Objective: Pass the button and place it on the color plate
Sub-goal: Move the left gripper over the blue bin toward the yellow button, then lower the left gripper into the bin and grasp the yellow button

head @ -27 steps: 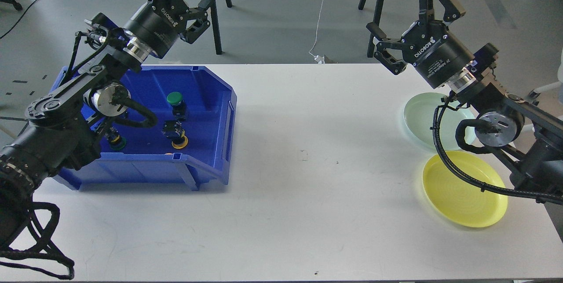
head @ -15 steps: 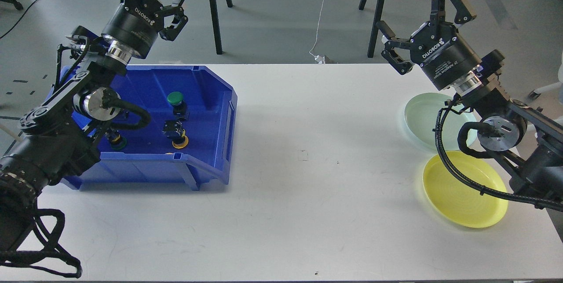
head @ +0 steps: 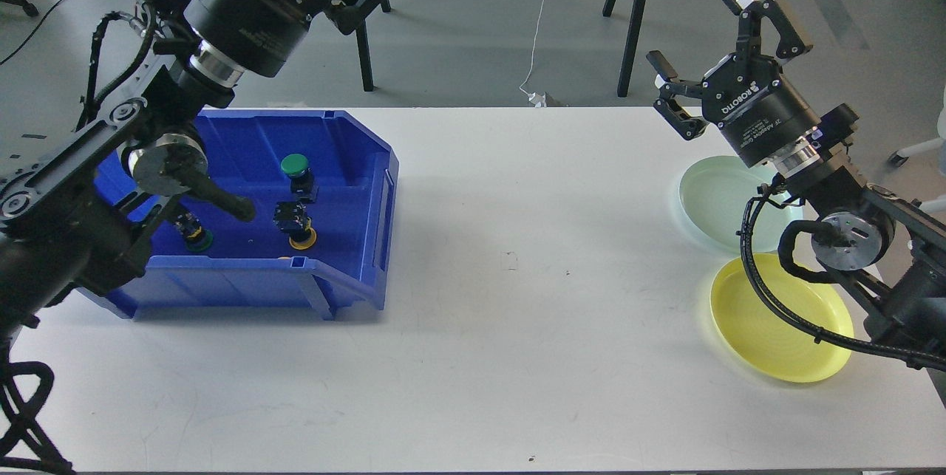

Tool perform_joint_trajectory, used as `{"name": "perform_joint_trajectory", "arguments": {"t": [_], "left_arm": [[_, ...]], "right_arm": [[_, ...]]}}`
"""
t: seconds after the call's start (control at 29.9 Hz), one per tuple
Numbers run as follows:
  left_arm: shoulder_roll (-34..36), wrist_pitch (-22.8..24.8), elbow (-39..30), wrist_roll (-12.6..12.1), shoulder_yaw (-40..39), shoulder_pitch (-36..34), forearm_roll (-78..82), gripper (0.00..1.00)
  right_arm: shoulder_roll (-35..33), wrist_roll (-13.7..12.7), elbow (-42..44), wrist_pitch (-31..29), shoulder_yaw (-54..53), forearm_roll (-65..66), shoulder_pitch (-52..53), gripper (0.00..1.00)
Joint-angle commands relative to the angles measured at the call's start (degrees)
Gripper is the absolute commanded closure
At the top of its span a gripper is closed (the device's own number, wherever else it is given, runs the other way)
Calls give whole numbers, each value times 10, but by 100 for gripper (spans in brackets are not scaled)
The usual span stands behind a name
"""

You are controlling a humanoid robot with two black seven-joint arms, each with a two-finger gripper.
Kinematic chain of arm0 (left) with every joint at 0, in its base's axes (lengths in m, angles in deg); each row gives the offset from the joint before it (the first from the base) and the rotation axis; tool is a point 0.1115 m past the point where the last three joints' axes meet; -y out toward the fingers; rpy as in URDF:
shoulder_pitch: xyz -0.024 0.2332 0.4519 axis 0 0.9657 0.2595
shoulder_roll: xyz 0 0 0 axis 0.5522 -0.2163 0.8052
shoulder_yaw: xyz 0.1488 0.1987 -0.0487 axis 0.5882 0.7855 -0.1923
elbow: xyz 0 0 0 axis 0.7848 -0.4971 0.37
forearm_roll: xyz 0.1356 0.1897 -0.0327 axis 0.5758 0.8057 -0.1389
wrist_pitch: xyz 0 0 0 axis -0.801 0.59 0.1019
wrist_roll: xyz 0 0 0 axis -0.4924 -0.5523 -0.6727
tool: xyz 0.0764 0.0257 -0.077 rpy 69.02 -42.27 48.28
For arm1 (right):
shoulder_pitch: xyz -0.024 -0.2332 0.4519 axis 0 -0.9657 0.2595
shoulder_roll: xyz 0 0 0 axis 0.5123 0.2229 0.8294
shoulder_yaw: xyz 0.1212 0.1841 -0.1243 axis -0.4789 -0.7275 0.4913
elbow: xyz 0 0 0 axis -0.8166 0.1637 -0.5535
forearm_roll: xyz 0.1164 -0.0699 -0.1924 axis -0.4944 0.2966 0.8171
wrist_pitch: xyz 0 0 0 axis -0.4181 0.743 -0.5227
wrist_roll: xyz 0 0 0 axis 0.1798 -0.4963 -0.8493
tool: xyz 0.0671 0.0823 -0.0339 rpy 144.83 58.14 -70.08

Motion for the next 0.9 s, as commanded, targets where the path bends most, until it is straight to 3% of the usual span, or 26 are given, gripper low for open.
{"name": "perform_joint_trajectory", "arguments": {"t": [0.0, 0.13, 0.27, 0.47, 0.7, 0.87], "left_arm": [[140, -50, -38, 0, 149, -88, 128, 0], [229, -67, -40, 0, 289, -185, 216, 0], [256, -75, -33, 0, 375, -231, 354, 1], [239, -89, 12, 0, 446, -232, 447, 2], [163, -85, 88, 0, 505, -233, 452, 2], [140, -84, 104, 0, 523, -233, 453, 2]], "right_arm": [[1, 0, 2, 0, -13, 0, -5, 1], [8, 0, 4, 0, -14, 1, -8, 1], [8, 0, 3, 0, -14, 1, -29, 1], [7, 0, 3, 0, -16, 1, -46, 1], [2, 0, 3, 0, -19, 1, -50, 1], [2, 0, 3, 0, -20, 1, -55, 1]]}}
